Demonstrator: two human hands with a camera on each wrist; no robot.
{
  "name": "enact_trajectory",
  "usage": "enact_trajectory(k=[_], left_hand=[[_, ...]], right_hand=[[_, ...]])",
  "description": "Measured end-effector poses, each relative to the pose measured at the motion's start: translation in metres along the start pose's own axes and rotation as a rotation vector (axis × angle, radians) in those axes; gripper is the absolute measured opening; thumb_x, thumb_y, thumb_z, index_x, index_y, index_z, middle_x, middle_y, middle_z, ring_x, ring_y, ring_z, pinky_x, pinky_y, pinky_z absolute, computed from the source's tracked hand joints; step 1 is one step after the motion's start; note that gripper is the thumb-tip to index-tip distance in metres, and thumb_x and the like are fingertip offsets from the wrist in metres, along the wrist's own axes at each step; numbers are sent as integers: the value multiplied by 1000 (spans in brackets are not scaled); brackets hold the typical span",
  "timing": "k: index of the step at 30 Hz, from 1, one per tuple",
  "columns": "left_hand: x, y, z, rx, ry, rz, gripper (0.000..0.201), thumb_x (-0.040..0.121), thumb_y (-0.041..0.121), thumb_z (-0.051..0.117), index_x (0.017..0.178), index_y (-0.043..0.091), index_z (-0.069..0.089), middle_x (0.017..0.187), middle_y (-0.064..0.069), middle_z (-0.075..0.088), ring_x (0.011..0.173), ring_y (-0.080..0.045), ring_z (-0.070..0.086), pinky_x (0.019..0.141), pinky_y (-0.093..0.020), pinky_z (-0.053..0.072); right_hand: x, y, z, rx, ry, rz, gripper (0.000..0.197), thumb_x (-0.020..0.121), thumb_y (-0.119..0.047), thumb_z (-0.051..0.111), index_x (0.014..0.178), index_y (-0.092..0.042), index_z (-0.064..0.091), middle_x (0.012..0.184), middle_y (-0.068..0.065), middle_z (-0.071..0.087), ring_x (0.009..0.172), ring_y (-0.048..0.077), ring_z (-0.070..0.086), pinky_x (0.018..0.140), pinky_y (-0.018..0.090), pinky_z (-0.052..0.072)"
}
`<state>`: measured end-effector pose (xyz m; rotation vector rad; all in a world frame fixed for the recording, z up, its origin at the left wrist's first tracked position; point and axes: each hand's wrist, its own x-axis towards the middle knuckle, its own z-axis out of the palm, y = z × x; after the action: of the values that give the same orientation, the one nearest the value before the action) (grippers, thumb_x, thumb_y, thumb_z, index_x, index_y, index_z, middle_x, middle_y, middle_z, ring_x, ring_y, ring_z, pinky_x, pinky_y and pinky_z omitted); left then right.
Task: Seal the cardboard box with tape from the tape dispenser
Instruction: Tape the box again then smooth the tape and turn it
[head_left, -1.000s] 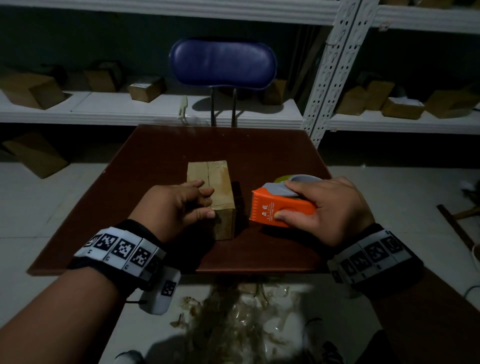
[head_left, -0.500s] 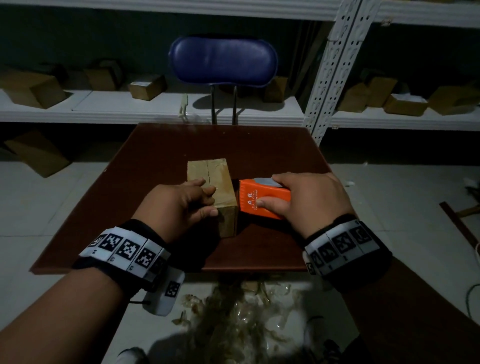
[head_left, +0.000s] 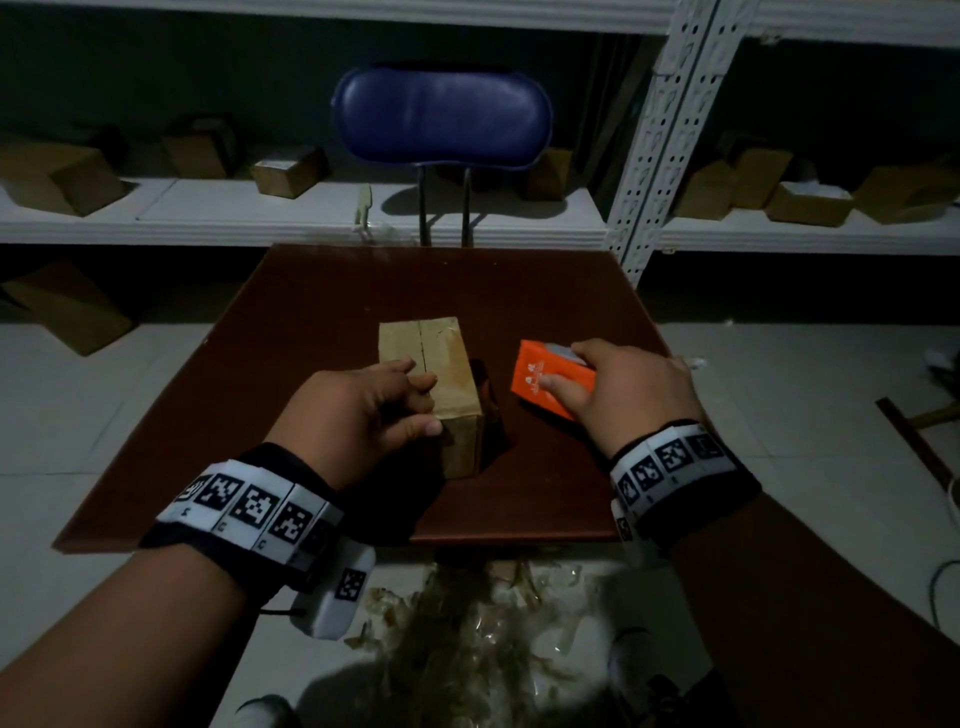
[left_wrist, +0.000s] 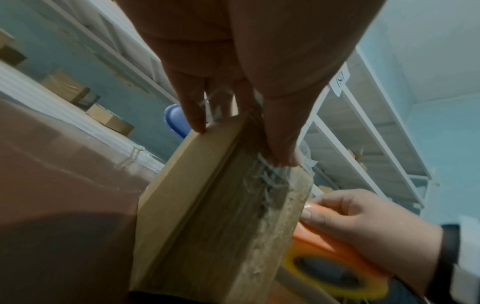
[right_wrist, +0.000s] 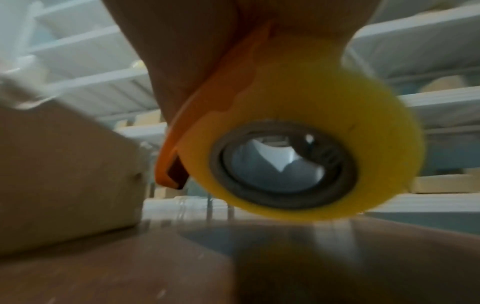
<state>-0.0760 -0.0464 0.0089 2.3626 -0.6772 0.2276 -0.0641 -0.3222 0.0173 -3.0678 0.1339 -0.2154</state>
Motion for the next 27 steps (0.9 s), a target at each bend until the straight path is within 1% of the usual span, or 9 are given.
enact_trajectory(k=[9, 11, 13, 15, 17, 19, 20, 24, 27], left_hand=[[-4, 6, -3, -74, -8, -83, 21, 73, 27, 83, 86, 31, 67, 123, 4, 70, 131, 0, 48, 108, -26, 42], [-6, 5, -2, -66, 9, -105, 45, 69, 30, 86, 110, 27, 69, 128, 6, 67, 130, -4, 52, 108, -34, 45], [-8, 6, -6, -93, 24, -153, 83, 62, 28, 91, 137, 30, 55, 139, 8, 58, 131, -8, 51, 109, -38, 45], [-10, 6, -11, -108, 55, -134, 105, 57, 28, 93, 147, 33, 41, 153, 11, 43, 141, -9, 40, 115, -40, 38], [-13, 3, -14, -114, 108, -131, 111, 52, 39, 92, 148, 35, 36, 158, 12, 34, 146, -10, 31, 116, -44, 35], [-17, 0, -15, -162, 164, -240, 112, 45, 53, 88, 144, 34, 40, 150, 8, 41, 139, -13, 41, 110, -45, 43], [-20, -3, -13, -197, 176, -310, 110, 41, 57, 86, 140, 32, 45, 143, 6, 47, 132, -13, 47, 106, -44, 47], [-32, -11, -6, -358, 125, -456, 72, 43, 48, 87, 106, 28, 60, 110, 8, 67, 105, -6, 64, 93, -36, 54], [-36, -13, -4, -394, 122, -449, 52, 50, 39, 86, 93, 22, 64, 93, 3, 71, 87, -5, 68, 78, -25, 55]], right_hand=[[-10, -15, 7, -63, -129, -89, 61, 82, -74, 59, 130, -38, 55, 119, -3, 70, 115, 27, 59, 94, 44, 40], [-13, -17, 6, -60, -140, -97, 62, 80, -72, 64, 131, -37, 56, 123, -3, 67, 118, 26, 57, 96, 45, 41], [-15, -17, 6, -6, -140, -92, 61, 82, -69, 65, 132, -36, 58, 125, -1, 62, 119, 27, 54, 99, 46, 42], [-17, -17, 5, 166, -90, -88, 55, 83, -65, 67, 129, -35, 63, 120, -1, 58, 117, 25, 53, 99, 42, 46], [-21, -19, 4, 428, 6, -104, 46, 83, -58, 72, 122, -34, 69, 110, -6, 58, 105, 15, 58, 90, 30, 50], [-28, -25, 3, 683, 42, -111, 41, 81, -53, 78, 117, -35, 70, 103, -13, 60, 90, 2, 62, 77, 17, 51], [-32, -28, 4, 813, 10, -104, 43, 79, -50, 81, 118, -34, 70, 103, -13, 62, 86, 2, 64, 75, 17, 53], [-43, -35, 17, 1146, -244, -33, 60, 78, -36, 86, 131, -22, 63, 112, -9, 69, 97, 5, 70, 87, 26, 59], [-42, -37, 29, 1220, -312, 17, 51, 81, -28, 85, 128, -16, 66, 116, -4, 73, 101, 8, 73, 87, 33, 62]])
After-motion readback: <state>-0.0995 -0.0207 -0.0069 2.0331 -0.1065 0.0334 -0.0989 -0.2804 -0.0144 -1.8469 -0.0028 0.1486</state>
